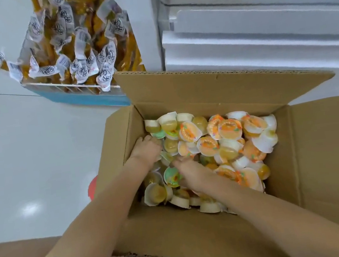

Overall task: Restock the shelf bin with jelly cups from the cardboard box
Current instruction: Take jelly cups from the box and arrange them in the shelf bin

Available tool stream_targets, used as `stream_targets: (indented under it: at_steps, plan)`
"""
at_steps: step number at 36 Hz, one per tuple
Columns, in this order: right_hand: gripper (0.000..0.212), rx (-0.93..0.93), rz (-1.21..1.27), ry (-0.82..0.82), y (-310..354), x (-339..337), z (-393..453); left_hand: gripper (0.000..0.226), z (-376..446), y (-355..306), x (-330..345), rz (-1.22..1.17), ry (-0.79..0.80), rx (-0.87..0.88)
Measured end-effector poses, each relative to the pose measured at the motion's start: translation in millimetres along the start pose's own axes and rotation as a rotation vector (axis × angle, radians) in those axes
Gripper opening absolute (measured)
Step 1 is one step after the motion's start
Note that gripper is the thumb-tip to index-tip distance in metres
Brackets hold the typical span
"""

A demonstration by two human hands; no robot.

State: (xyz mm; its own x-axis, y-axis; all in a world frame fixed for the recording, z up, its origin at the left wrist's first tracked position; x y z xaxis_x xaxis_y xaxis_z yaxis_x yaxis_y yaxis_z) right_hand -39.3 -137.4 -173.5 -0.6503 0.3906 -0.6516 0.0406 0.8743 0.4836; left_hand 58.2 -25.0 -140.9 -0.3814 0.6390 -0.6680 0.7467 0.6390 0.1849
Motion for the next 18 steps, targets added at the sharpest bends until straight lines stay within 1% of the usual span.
stream_targets:
  at_steps: [4,8,11,12,14,16,18]
  plan:
    - [0.043,0.061,0.115,-0.069,2,7,3,0.051,12,2,0,-0.058,0.037,-0.003]
    - [0.049,0.073,0.120,-0.114,5,14,2,0.038,16,5,-1,-0.111,0.017,0.013]
    - [0.051,0.098,0.099,-0.136,9,13,1,0.026,16,9,0,-0.238,0.022,0.038]
    - [0.052,0.104,0.101,-0.138,10,13,1,0.025,14,11,-2,-0.271,0.026,0.043]
    - [0.052,0.124,0.139,-0.147,11,13,0,0.030,9,14,-8,-0.320,0.017,0.058]
    - [0.052,0.150,0.206,-0.169,11,13,-2,0.041,3,18,-12,-0.412,0.005,0.065]
    - [0.043,0.190,0.266,-0.205,12,10,-5,0.049,-3,22,-14,-0.541,0.002,0.068]
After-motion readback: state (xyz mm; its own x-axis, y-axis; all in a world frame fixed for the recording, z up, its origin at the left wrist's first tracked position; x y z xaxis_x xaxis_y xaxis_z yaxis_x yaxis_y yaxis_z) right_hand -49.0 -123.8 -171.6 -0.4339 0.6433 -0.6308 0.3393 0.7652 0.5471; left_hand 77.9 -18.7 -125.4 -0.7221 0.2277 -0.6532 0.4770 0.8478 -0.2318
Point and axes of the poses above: each hand's wrist, its own z-axis towards the middle knuckle, its own x-axis out of the palm, y = z × x, the point moved 1 cm from there along z, towards the middle knuckle, and after that the axes turned 1 degree about y, right-handed, at the moved point
